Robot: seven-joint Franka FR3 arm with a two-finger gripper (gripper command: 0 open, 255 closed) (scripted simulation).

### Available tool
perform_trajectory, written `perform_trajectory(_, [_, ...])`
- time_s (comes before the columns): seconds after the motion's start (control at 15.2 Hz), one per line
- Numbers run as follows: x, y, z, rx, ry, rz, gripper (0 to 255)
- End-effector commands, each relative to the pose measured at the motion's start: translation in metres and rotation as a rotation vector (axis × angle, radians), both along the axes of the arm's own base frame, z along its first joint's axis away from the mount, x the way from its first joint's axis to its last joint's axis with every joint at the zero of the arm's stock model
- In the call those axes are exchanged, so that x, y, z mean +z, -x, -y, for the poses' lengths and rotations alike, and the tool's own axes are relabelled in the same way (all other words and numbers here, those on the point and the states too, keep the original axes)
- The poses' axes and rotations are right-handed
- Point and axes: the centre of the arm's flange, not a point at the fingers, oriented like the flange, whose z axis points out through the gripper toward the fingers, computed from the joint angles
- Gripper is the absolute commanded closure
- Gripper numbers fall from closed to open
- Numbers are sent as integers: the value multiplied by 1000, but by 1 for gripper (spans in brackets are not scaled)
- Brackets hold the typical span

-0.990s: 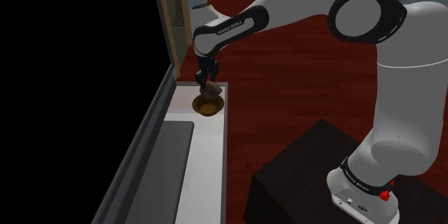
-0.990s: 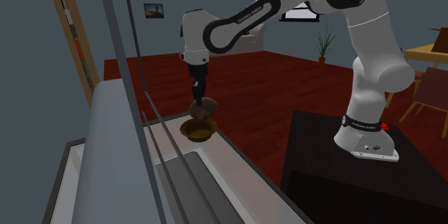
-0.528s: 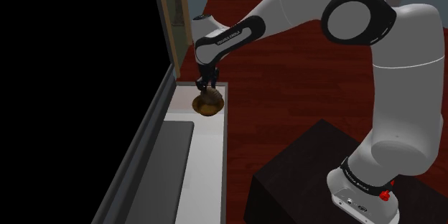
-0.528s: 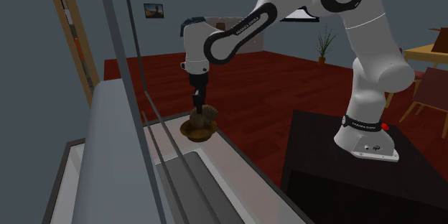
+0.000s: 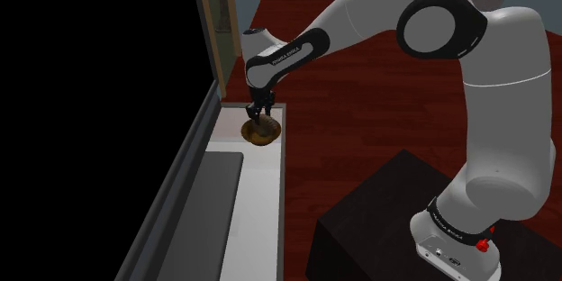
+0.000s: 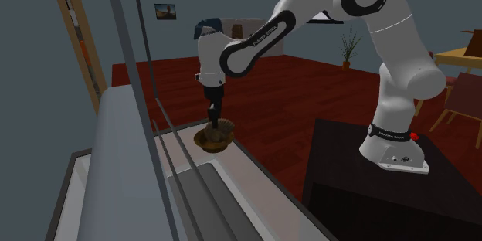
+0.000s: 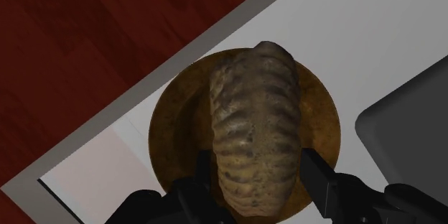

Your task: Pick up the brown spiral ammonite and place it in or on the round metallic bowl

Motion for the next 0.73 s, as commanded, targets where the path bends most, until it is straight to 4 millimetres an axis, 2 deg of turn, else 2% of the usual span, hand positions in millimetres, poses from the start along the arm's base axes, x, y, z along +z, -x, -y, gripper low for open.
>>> perform_trajectory(0.0, [0,0,0,0,0,1,255])
perform_trajectory(0.13, [0,0,0,0,0,1,255])
perform_trajectory(0.2, [0,0,0,0,0,1,0])
perform_trajectory(0.53, [0,0,0,0,0,1,0])
perform_trajectory(0.66, [27,0,-1,0,0,1,0])
